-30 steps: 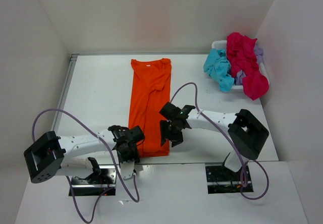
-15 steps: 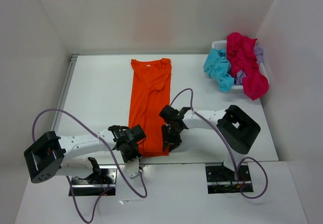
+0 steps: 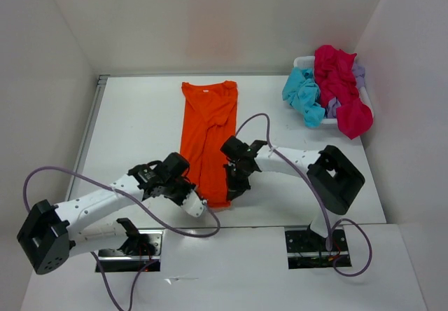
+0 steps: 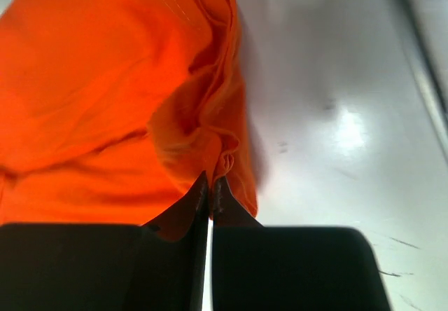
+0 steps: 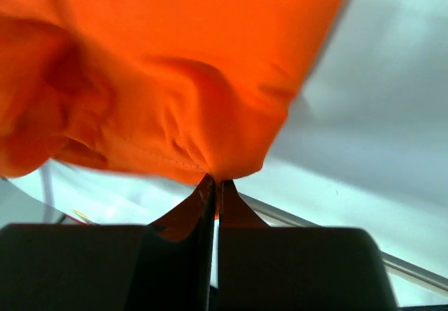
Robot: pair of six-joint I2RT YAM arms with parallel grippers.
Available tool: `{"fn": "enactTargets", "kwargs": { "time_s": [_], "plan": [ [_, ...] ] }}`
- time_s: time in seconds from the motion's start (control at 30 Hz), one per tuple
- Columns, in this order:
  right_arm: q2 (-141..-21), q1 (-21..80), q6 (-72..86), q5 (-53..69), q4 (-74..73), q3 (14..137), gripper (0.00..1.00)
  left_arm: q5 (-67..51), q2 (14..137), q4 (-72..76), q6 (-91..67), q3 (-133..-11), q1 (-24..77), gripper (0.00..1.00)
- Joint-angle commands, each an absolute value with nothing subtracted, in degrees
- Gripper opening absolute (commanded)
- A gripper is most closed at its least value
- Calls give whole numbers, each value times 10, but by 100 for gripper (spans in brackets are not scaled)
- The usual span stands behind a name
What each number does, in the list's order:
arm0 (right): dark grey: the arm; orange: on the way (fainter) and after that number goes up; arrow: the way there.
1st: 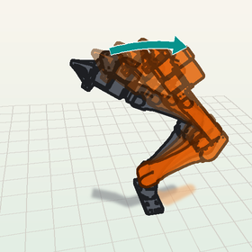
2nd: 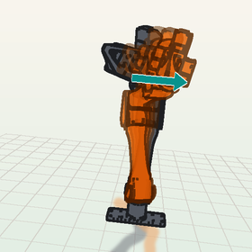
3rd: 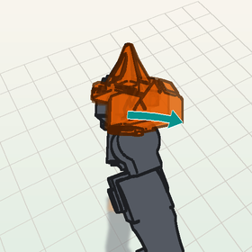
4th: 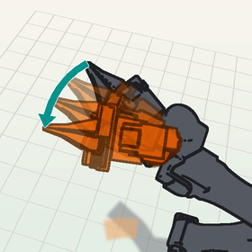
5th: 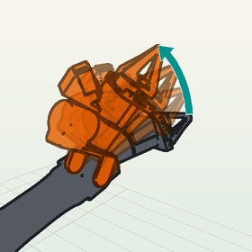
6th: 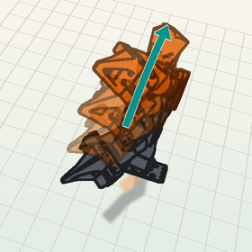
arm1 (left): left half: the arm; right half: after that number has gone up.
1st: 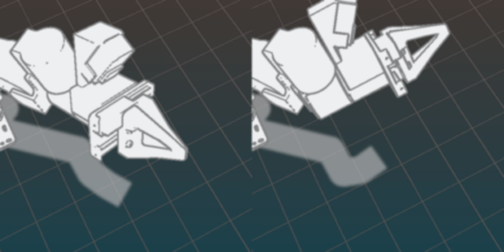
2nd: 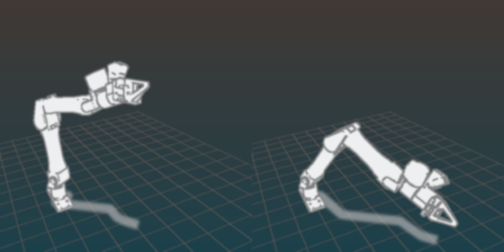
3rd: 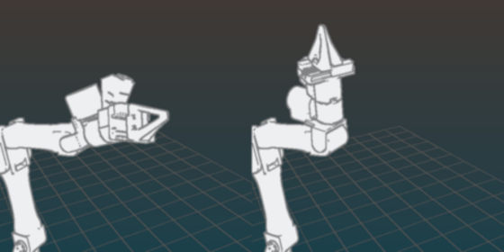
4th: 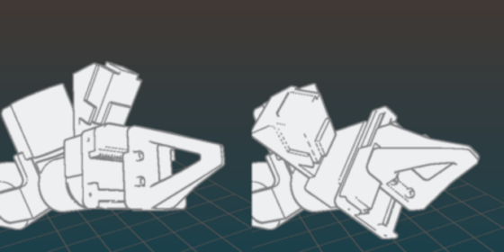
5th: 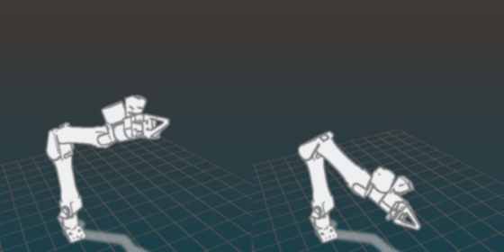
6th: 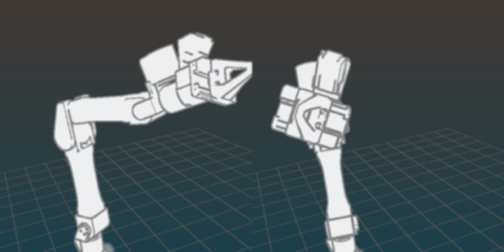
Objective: Fold and stack the t-shirts
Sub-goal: Grab the bottom of the folded rectangular tshirt with both arms, then fold the folded rectangular tshirt in 1/3 of the way
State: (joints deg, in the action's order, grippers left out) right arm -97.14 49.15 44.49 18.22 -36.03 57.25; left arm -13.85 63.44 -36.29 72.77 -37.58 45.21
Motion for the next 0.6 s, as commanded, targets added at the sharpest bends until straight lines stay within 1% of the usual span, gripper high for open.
{"fn": "enactTargets", "kwargs": {
  "time_s": [0.0,0.1,0.13,0.23,0.3,0.37,0.4,0.5,0.57],
  "plan": [
    [-940,454,406,163,-401,639,0,-163,622,-339,658,-412,412,0],
    [-947,412,370,163,-418,699,0,-183,663,-329,628,-463,340,0],
    [-958,389,352,169,-418,713,0,-195,691,-318,613,-477,298,0],
    [-992,346,327,178,-424,772,0,-214,750,-285,584,-545,226,0],
    [-1030,331,309,186,-429,828,0,-226,794,-263,571,-595,201,0],
    [-1062,320,288,192,-436,871,0,-233,820,-242,565,-622,174,0],
    [-1095,312,283,192,-446,913,0,-233,842,-232,560,-632,169,0],
    [-1137,293,271,186,-457,979,0,-233,880,-187,560,-661,149,0],
    [-1164,282,271,186,-457,1001,0,-239,899,-159,560,-680,144,0]
  ]
}}
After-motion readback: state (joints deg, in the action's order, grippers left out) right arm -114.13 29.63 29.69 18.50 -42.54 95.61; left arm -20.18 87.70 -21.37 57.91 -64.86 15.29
